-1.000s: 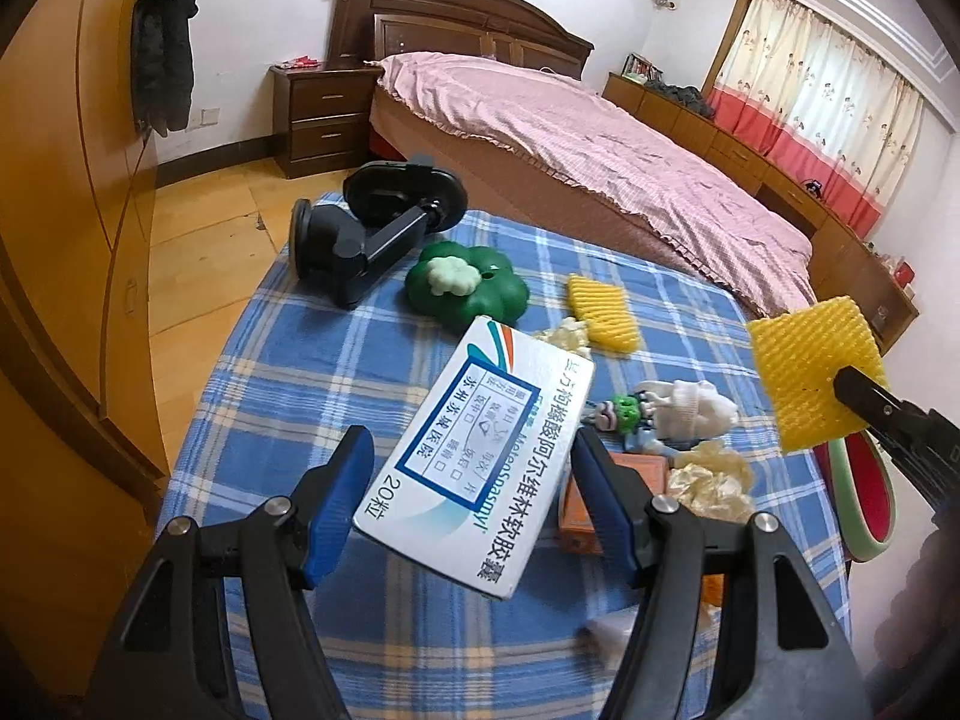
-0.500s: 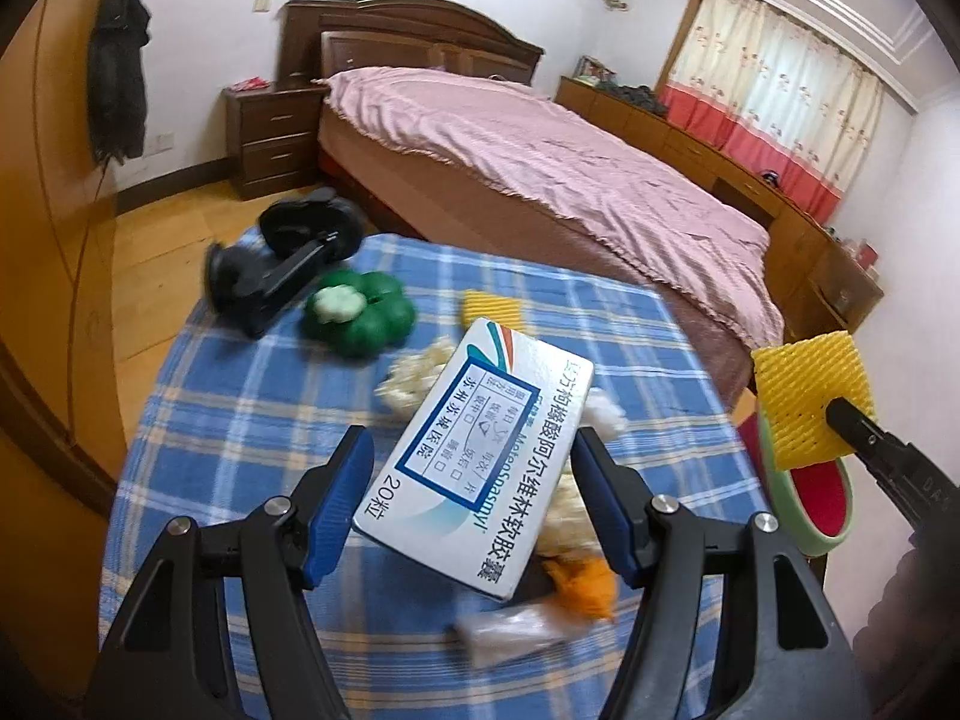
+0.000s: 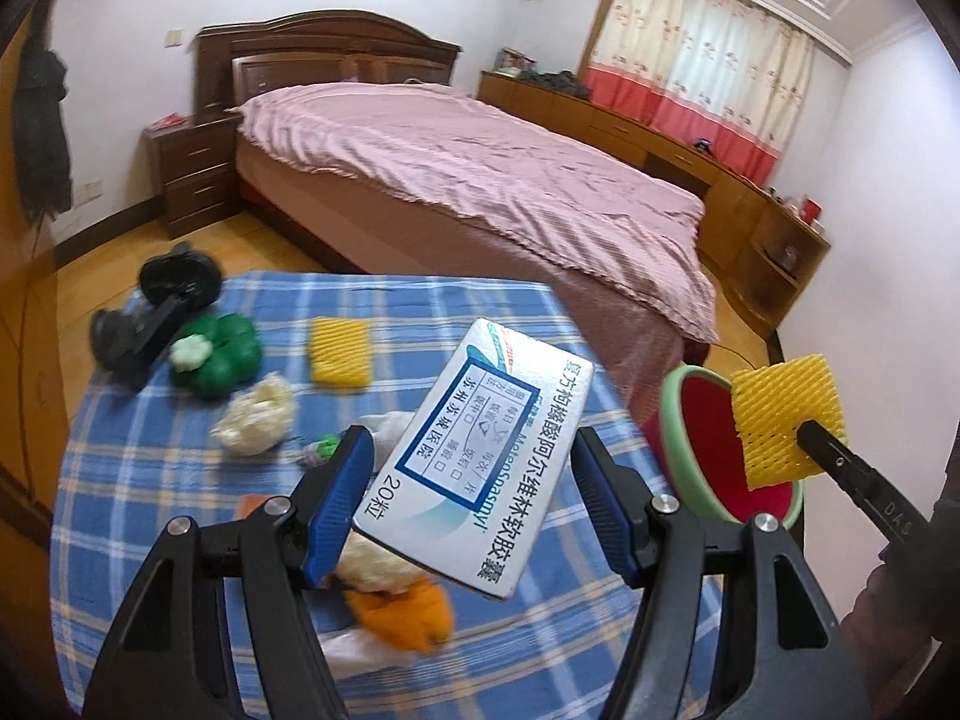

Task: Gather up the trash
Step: 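Carry both items over the red bin and open left tool to drop the box, then open the right tool to drop the yellow foam net into the bin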

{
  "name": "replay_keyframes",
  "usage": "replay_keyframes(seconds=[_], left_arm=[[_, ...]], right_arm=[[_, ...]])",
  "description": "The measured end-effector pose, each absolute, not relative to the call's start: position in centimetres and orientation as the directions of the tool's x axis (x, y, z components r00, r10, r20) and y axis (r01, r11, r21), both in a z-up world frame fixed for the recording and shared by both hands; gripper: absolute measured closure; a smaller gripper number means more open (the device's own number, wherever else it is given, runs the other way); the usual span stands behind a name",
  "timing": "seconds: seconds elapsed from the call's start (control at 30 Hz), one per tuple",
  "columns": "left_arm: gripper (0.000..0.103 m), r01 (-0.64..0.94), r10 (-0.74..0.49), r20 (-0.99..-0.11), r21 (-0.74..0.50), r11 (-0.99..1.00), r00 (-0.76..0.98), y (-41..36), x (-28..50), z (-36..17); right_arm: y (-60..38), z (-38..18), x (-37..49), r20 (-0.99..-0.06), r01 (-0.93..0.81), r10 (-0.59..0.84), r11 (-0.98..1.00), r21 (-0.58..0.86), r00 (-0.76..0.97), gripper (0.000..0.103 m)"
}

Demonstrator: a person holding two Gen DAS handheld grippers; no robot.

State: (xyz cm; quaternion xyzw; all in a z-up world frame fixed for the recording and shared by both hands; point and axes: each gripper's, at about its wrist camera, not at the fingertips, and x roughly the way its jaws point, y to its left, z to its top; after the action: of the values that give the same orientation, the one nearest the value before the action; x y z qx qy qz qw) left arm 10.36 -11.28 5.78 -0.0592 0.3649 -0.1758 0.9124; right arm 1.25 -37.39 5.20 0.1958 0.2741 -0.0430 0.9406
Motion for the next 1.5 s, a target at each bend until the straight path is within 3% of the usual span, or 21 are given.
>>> replay_keyframes(seconds=[0.37,0.83,1.5], left_arm=[[0.035,0.411,-0.458,-0.651,-0.237,0.880,0.605,-19.1,10.8,6.0],[0.035,0.587,-0.583,-0.652,-0.252,0.770,0.485,-29.3,11.7,2.3],[0.035,0.630,-0.556,-0.731,-0.224,0.744,0.397,-35.7,13.0,-3.1]], right_arm=[[-43.7,4.1,-1.1,-0.550,0.319,-0.088,0.884,0.341,0.831,0.086],[-49.2,0.0,-2.0,-0.622,0.444,-0.146,0.823,0.356,0.769,0.086],[-52.9,-4.3,-1.6,-0.686,0.515,-0.144,0.772,0.373,0.713,0.084]])
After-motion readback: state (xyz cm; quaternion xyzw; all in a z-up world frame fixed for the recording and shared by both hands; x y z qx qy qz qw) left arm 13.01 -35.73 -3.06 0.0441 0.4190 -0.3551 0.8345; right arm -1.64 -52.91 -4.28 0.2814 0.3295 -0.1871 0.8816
